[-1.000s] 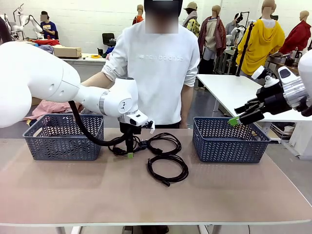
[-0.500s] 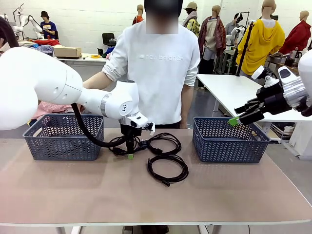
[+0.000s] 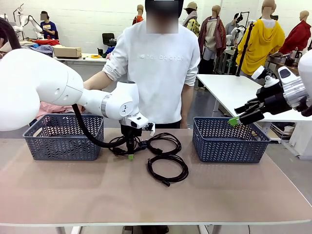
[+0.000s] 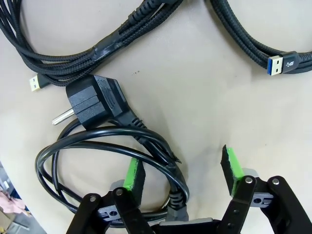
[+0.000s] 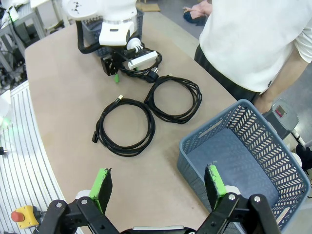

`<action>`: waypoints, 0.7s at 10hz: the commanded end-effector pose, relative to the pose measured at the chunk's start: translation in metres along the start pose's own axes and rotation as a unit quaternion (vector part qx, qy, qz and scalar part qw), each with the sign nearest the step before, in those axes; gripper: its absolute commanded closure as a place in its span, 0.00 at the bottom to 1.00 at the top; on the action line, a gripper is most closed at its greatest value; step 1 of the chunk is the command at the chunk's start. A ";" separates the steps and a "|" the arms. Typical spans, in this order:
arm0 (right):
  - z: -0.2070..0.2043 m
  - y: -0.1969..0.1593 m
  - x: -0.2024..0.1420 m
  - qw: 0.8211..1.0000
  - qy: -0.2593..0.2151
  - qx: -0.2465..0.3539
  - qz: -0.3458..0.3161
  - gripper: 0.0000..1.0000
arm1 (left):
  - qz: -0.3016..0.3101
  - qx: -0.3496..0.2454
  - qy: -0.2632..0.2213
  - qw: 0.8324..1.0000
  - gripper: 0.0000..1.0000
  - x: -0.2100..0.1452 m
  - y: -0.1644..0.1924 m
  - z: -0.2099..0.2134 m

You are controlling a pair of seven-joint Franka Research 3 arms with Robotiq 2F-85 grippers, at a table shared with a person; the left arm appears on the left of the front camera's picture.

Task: Organize the cables according to human instructions.
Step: Pick up a bundle of cables and place it in the basket indicated by the human.

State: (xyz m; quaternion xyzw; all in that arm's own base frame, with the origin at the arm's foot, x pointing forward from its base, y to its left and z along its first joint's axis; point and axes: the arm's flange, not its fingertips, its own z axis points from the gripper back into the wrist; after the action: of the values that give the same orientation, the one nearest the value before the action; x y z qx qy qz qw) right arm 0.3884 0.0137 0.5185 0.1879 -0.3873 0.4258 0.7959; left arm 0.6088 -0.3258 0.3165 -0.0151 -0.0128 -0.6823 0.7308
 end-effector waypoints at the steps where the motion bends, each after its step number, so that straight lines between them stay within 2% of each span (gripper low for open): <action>1: -0.001 -0.001 0.001 1.000 -0.011 0.004 -0.002 0.00 | 0.008 -0.001 0.005 1.000 0.24 0.003 0.003 0.003; 2: -0.001 -0.001 0.001 1.000 -0.011 0.004 -0.002 0.00 | 0.010 0.000 0.004 1.000 0.56 0.003 0.003 0.003; 3: -0.001 -0.001 0.001 1.000 -0.011 0.004 -0.002 0.00 | 0.011 -0.002 0.001 1.000 0.42 0.002 0.003 0.004; 4: -0.001 -0.001 0.001 1.000 -0.011 0.004 -0.002 0.00 | 0.011 -0.003 0.000 1.000 0.75 0.002 0.003 0.003; 5: -0.001 -0.001 0.001 1.000 -0.011 0.004 -0.002 0.00 | 0.012 -0.002 0.001 1.000 0.61 0.001 0.003 0.005; 6: -0.001 -0.001 0.001 1.000 -0.011 0.004 -0.002 0.00 | 0.014 -0.002 0.002 1.000 0.93 0.000 0.003 0.006; 7: -0.001 -0.001 0.001 1.000 -0.011 0.004 -0.002 0.00 | 0.015 -0.002 0.003 1.000 0.79 0.000 0.003 0.006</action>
State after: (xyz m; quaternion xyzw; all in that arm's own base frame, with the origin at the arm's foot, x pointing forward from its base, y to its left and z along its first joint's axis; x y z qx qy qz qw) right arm 0.3884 0.0137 0.5185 0.1879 -0.3874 0.4258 0.7959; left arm 0.6109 -0.3247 0.3195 -0.0147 -0.0145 -0.6789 0.7339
